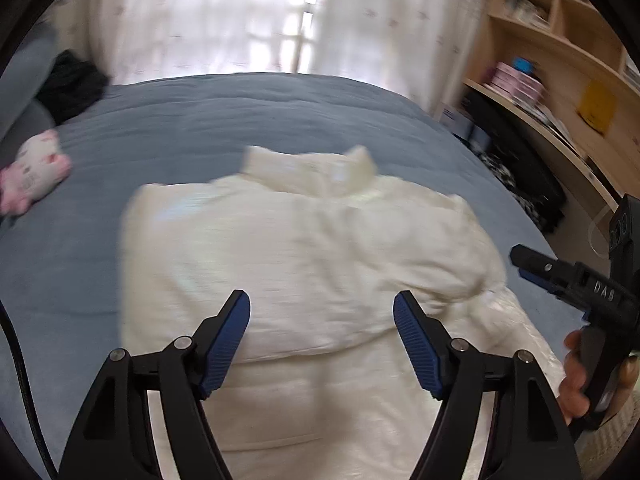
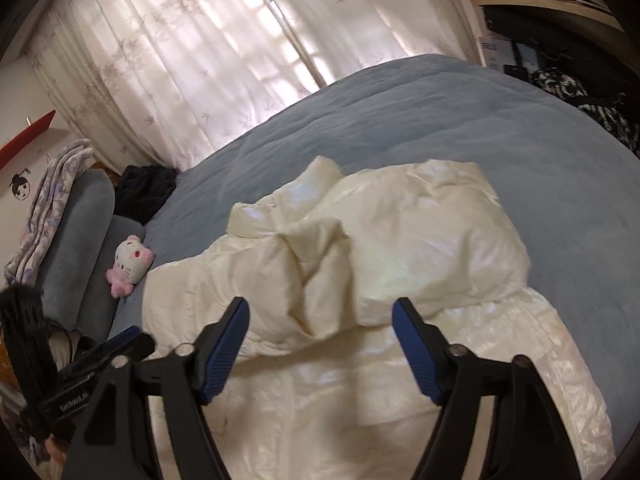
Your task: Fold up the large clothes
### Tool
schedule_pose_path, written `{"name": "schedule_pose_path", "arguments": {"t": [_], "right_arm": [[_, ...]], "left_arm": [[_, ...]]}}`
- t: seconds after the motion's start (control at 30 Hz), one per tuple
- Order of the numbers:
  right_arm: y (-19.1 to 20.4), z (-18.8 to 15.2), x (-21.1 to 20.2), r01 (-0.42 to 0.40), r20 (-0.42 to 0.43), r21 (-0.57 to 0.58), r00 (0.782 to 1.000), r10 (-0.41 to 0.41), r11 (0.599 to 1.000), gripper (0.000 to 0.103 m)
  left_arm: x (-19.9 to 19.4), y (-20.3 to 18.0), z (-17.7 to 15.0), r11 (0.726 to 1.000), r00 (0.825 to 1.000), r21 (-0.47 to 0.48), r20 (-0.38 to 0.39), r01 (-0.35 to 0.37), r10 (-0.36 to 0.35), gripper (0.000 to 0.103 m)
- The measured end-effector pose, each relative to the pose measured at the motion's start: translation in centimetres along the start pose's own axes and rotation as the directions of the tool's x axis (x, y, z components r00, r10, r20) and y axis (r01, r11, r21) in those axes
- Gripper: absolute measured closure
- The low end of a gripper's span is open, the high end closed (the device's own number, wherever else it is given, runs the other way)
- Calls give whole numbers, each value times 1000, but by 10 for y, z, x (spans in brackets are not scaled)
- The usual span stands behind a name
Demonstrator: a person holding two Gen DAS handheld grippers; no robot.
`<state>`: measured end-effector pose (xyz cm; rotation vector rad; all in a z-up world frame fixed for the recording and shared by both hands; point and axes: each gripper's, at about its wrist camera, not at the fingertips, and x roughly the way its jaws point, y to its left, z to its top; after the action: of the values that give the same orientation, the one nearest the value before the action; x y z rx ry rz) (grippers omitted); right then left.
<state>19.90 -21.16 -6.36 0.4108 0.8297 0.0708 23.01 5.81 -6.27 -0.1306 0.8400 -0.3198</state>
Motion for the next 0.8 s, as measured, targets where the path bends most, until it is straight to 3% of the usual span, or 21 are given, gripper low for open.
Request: {"name": "schedule_pose_path", "arguments": {"t": [0.23, 0.33, 0.5, 0.6, 0.63, 0.67, 0.7, 0.8], "right_arm": [[8, 15, 41, 49, -76, -16, 996, -50, 999, 27], [6, 18, 64, 106, -95, -51, 989, -111, 993, 27], [-9, 14, 103, 133, -166, -36, 977, -137, 990, 27], [-13, 6, 114, 140, -161, -22, 977, -142, 990, 28], [-11, 5, 114, 131, -154, -34, 979, -135, 991, 47], [-8, 5, 114, 111, -163, -53, 980, -118, 992, 86], [-2, 7, 114, 82, -183, -91, 978, -98, 992, 92], [16, 19, 90, 129, -58, -186, 988, -142, 974, 94]], "left_arm": [[-4, 62, -5, 986, 998, -161, -22, -54, 51, 30], [2, 75, -5, 980, 998, -187, -25, -68, 64, 30], [14, 83, 3, 976, 997, -201, -19, -83, 81, 30], [27, 85, 10, 971, 995, -214, -19, -103, 101, 30], [30, 85, 12, 969, 994, -221, -22, -108, 105, 30], [34, 86, 15, 967, 994, -227, -26, -113, 110, 30], [39, 84, 19, 966, 993, -231, -27, -114, 111, 30], [48, 76, 31, 968, 993, -220, -5, -119, 121, 30]]}}
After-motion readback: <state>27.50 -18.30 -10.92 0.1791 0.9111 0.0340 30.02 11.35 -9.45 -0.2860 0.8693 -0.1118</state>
